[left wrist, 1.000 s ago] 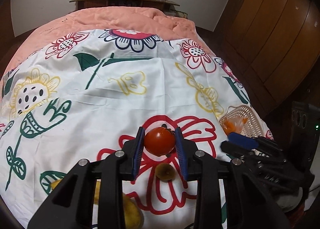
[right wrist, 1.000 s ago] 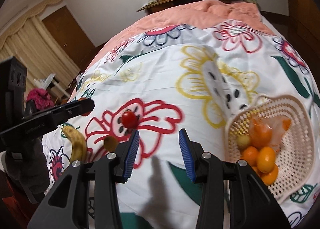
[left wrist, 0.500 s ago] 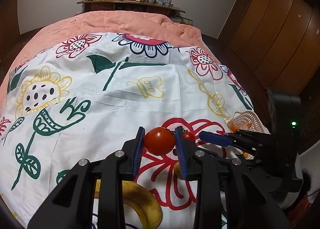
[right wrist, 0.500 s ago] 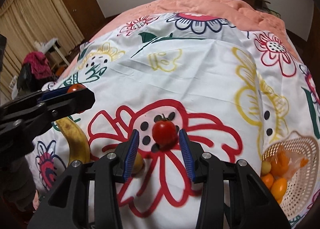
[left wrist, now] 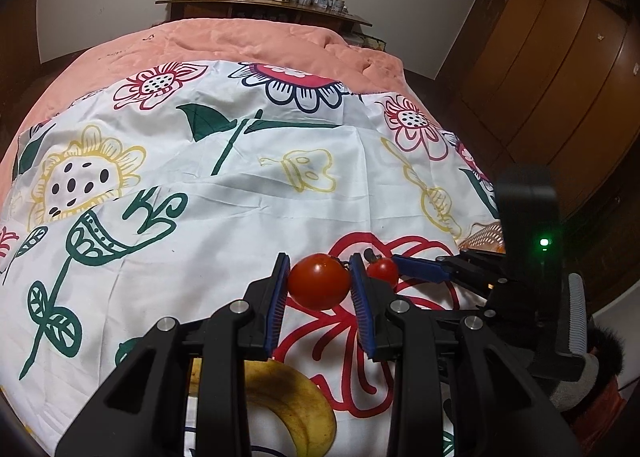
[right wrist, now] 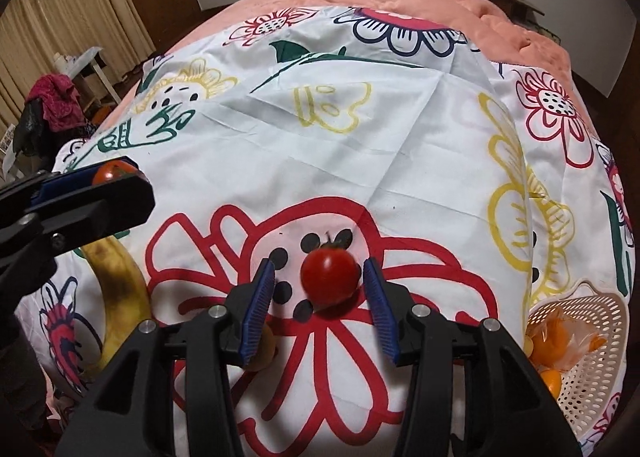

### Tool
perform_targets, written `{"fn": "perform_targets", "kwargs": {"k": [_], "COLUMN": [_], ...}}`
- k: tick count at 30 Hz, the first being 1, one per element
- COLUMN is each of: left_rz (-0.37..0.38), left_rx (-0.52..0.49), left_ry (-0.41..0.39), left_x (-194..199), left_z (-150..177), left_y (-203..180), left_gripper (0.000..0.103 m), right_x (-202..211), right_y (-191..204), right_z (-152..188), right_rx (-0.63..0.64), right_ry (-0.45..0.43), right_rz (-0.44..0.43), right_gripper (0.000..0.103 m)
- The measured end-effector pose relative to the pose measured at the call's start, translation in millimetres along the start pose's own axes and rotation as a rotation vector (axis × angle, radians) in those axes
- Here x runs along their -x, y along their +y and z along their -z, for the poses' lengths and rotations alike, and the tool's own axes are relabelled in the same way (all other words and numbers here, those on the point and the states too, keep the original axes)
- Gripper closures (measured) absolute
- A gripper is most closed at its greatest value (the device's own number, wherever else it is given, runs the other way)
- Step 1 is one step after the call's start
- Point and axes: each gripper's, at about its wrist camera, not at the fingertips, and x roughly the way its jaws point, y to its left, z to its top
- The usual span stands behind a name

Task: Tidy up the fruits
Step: 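Grasp the second tomato with the right tool while the left tool holds its tomato, then drop the tomato into the basket with the right tool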

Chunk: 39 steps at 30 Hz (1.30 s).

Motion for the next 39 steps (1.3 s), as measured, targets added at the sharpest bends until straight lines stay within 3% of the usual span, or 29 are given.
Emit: {"fn": "perform_targets", "kwargs": {"k": [7,20,39], "left_rz": [-0.002,-0.004,0.005], "left_rx": [0.001,-0.022,-0.100], "left_ry": [0.002,0.021,0.062], "left_x": [0.2,-4.9,-18.2], "left_z": [0.4,1.7,3.2], "left_y": [-1.0,-15.7,-59.0], "left_gripper": [0.072,0.072,0.072], "right_x": [0.6,41.1,86.9], "right_y": [-5.4,-34.0,-157.2], "right_z": [-0.5,17.5,89.4], "right_rx": [-0.024,-0.129,-0.423], "right_ry": [-0.006,-0.112,-0.175], "right_rz": [-0.008,-0.059,0.047], "right_gripper": [0.074,0.074,0.074]}}
